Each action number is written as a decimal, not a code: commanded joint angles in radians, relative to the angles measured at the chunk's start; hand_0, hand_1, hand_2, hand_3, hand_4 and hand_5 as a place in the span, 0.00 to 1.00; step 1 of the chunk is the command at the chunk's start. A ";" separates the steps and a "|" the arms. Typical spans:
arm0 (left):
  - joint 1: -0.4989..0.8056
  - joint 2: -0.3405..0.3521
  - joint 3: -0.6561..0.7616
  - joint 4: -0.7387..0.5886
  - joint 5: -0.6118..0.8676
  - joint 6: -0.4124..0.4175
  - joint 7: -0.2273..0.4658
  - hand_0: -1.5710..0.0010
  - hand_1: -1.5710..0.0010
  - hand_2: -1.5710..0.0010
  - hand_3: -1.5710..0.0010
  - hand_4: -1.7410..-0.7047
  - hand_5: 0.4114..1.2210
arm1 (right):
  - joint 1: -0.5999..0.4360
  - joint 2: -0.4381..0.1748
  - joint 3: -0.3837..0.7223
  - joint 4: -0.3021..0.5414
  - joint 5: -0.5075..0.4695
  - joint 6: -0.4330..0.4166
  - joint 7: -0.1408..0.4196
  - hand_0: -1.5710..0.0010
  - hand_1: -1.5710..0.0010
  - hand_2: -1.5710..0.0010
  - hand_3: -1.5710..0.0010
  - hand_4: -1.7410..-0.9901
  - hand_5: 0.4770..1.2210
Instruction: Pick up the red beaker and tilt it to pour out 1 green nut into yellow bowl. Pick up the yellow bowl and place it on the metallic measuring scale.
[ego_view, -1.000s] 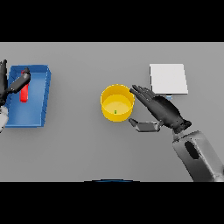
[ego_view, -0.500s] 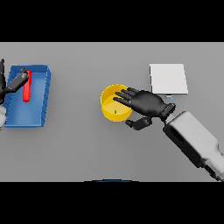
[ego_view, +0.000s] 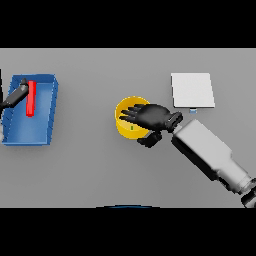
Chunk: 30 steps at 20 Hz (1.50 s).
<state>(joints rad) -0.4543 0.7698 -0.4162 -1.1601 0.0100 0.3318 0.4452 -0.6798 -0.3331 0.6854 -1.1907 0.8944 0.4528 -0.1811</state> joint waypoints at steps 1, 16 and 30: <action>0.001 -0.007 -0.004 0.004 -0.002 0.003 -0.002 1.00 1.00 1.00 1.00 0.96 0.35 | -0.013 0.013 0.006 0.018 0.003 0.002 0.002 1.00 1.00 1.00 1.00 0.64 0.34; 0.003 -0.004 -0.003 0.013 -0.007 0.008 0.000 1.00 1.00 1.00 1.00 0.95 0.36 | -0.029 0.043 0.008 0.090 -0.029 0.104 0.031 0.46 0.47 0.49 0.75 0.37 0.74; -0.018 0.004 -0.007 0.013 -0.013 -0.008 -0.003 1.00 1.00 1.00 1.00 0.98 0.34 | -0.030 0.005 0.005 0.023 -0.071 0.141 0.044 0.02 0.02 0.15 0.12 0.02 0.99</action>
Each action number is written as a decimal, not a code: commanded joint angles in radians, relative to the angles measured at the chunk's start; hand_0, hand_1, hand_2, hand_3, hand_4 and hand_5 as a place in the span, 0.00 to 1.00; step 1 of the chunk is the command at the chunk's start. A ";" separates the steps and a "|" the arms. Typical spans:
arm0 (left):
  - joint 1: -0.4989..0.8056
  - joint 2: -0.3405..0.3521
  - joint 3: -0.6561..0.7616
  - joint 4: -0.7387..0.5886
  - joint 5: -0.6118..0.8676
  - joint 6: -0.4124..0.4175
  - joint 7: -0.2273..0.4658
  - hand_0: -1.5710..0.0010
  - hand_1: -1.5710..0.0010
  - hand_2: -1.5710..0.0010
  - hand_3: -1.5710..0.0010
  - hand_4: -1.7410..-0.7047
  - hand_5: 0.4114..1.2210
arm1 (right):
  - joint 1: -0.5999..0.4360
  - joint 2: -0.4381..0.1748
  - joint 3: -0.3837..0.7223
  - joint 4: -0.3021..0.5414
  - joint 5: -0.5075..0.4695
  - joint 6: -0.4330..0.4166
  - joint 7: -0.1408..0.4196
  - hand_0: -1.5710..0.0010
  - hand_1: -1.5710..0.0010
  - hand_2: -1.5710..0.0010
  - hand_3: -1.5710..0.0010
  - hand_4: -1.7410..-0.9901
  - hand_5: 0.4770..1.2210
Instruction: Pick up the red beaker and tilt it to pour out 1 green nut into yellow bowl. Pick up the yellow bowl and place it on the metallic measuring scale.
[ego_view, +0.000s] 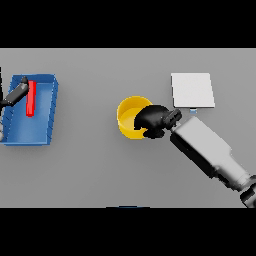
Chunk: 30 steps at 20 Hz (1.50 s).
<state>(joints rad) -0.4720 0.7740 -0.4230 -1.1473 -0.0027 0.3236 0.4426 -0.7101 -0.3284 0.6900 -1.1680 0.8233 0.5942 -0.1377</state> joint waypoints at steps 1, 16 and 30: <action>-0.002 0.004 0.003 0.004 0.001 -0.004 -0.002 1.00 1.00 1.00 1.00 0.98 0.34 | -0.012 -0.005 -0.014 0.000 -0.004 0.001 0.001 0.02 0.02 0.14 0.15 0.01 0.99; -0.004 0.012 0.005 -0.002 -0.003 -0.008 0.008 1.00 1.00 1.00 1.00 0.96 0.37 | -0.023 -0.164 -0.188 -0.117 -0.056 0.017 0.047 0.00 0.00 0.05 0.20 0.00 1.00; 0.024 0.025 0.010 -0.030 -0.003 -0.002 0.015 1.00 1.00 1.00 1.00 0.98 0.33 | -0.096 -0.228 -0.299 0.302 0.009 -0.232 -0.057 0.00 0.00 0.08 0.18 0.00 1.00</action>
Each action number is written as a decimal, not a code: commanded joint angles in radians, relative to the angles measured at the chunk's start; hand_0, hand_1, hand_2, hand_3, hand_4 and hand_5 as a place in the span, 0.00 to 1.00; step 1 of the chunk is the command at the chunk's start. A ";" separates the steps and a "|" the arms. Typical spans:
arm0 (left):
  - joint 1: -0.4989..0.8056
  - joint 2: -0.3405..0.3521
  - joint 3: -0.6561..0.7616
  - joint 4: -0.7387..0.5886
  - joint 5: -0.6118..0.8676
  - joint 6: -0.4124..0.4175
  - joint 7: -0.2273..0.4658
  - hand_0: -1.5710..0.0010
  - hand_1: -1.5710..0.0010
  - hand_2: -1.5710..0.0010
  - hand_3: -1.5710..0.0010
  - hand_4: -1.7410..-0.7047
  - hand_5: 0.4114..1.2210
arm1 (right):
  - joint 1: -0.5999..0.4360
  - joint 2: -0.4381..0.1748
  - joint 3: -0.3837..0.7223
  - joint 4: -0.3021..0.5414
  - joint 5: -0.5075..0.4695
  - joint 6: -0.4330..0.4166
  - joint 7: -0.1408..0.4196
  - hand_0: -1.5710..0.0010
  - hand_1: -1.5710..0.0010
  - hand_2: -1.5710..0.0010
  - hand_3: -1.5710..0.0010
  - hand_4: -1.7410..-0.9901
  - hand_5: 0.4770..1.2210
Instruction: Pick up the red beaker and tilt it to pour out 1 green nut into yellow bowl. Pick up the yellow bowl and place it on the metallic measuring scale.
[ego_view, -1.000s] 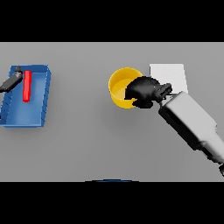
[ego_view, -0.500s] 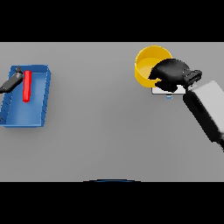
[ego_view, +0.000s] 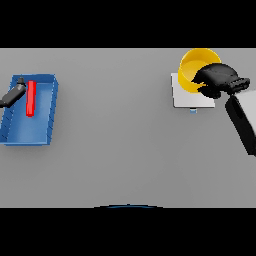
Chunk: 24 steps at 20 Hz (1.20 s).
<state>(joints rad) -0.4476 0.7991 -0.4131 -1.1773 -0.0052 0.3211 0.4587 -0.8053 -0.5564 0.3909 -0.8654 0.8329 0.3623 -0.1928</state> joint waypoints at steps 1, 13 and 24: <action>0.002 0.009 0.007 -0.007 0.005 -0.002 0.000 1.00 1.00 1.00 1.00 0.98 0.33 | -0.001 0.005 -0.003 0.027 0.001 -0.013 -0.009 0.00 0.00 0.09 0.16 0.00 1.00; -0.023 -0.006 -0.006 0.016 -0.011 -0.005 0.011 1.00 1.00 1.00 1.00 0.98 0.32 | -0.007 0.061 -0.028 0.158 -0.005 -0.065 -0.046 0.08 0.04 0.12 0.12 0.01 1.00; -0.017 -0.002 -0.005 -0.002 -0.006 -0.005 0.028 1.00 1.00 1.00 1.00 0.98 0.31 | -0.027 0.049 0.008 0.164 0.034 -0.045 -0.077 0.83 0.85 0.81 0.70 0.25 0.56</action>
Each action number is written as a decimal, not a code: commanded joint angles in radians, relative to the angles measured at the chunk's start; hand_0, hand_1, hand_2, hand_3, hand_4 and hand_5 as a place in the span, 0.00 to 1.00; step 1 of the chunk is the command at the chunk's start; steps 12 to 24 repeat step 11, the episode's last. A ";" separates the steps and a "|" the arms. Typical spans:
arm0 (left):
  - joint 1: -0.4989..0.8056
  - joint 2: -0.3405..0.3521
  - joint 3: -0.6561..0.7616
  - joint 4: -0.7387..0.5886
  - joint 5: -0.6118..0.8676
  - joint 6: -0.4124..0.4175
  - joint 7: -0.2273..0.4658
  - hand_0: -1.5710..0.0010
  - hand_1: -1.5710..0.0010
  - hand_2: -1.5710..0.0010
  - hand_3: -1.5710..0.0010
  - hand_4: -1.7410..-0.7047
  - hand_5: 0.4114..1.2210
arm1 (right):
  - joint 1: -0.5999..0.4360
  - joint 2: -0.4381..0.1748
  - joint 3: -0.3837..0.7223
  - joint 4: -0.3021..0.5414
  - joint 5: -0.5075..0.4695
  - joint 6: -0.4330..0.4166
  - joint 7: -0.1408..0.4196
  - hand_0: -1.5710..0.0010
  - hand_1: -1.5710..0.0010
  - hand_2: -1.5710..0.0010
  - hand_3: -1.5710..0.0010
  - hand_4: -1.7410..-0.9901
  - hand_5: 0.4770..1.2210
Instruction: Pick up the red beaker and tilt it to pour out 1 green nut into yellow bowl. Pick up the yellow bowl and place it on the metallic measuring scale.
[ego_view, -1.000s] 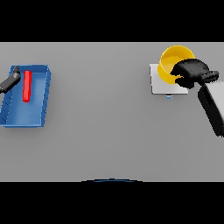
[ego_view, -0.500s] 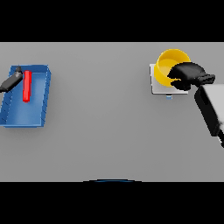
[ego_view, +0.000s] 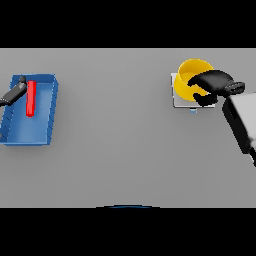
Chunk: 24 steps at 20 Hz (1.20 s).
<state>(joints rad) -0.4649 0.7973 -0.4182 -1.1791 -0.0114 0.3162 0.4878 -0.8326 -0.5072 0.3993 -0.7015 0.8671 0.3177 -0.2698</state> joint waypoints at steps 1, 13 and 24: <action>-0.005 -0.007 -0.001 0.023 0.000 -0.006 -0.013 1.00 1.00 1.00 1.00 0.98 0.31 | -0.004 0.010 0.002 0.000 -0.001 0.006 0.007 0.87 0.88 0.84 0.73 0.25 0.54; -0.010 -0.016 -0.003 0.039 -0.007 0.000 -0.029 1.00 1.00 1.00 1.00 0.98 0.31 | 0.002 0.007 -0.020 0.027 -0.019 0.013 0.022 0.99 0.99 0.98 0.91 0.35 0.35; -0.010 -0.016 -0.003 0.039 -0.007 0.000 -0.029 1.00 1.00 1.00 1.00 0.98 0.31 | 0.002 0.007 -0.020 0.027 -0.019 0.013 0.022 0.99 0.99 0.98 0.91 0.35 0.35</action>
